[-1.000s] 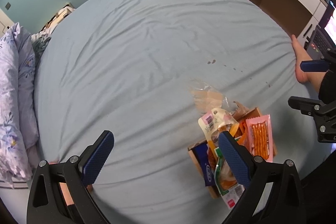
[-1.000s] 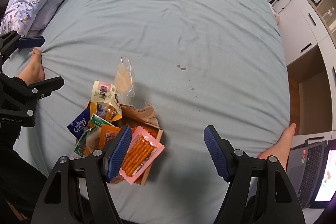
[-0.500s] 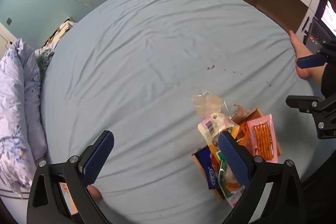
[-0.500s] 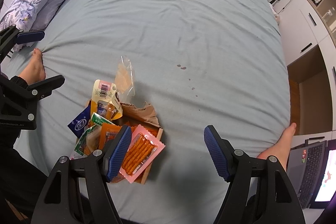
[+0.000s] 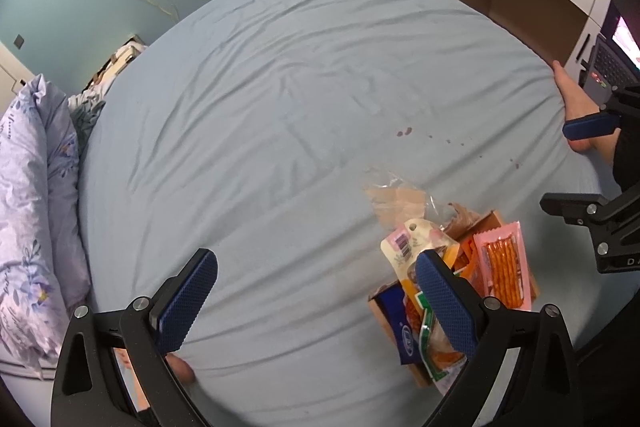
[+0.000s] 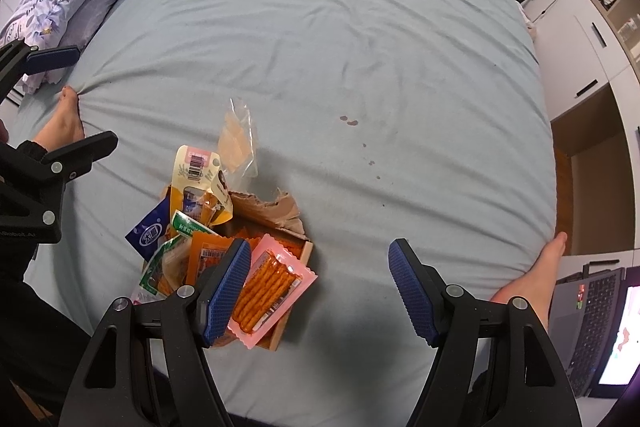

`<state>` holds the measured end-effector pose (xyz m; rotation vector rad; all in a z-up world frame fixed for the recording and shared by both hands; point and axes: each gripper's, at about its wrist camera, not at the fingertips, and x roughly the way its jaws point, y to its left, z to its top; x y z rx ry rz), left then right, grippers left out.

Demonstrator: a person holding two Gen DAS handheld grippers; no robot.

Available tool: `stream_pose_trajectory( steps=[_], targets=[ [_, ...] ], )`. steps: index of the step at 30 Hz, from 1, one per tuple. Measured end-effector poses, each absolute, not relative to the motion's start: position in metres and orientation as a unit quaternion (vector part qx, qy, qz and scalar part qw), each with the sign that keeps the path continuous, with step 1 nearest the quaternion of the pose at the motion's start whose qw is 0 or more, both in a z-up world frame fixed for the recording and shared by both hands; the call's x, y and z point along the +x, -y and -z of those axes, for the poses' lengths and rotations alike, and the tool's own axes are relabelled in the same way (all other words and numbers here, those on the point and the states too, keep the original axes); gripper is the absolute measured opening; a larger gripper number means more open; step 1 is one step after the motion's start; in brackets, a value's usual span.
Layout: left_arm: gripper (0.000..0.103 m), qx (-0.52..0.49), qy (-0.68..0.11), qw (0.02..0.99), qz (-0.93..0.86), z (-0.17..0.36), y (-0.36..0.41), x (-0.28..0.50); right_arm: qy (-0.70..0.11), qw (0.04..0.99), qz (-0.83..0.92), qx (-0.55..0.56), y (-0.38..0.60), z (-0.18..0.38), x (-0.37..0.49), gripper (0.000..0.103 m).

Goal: Organize snacks

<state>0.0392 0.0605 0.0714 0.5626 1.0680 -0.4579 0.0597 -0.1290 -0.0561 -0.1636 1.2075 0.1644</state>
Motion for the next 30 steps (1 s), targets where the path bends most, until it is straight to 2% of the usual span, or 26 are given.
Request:
stream_pose_trajectory(
  steps=[30],
  targets=[
    [0.101, 0.260, -0.481, 0.811, 0.208, -0.0722, -0.0611, 0.0390, -0.568, 0.816, -0.075, -0.080, 0.1284, 0.0574, 0.0610, 0.071]
  ],
)
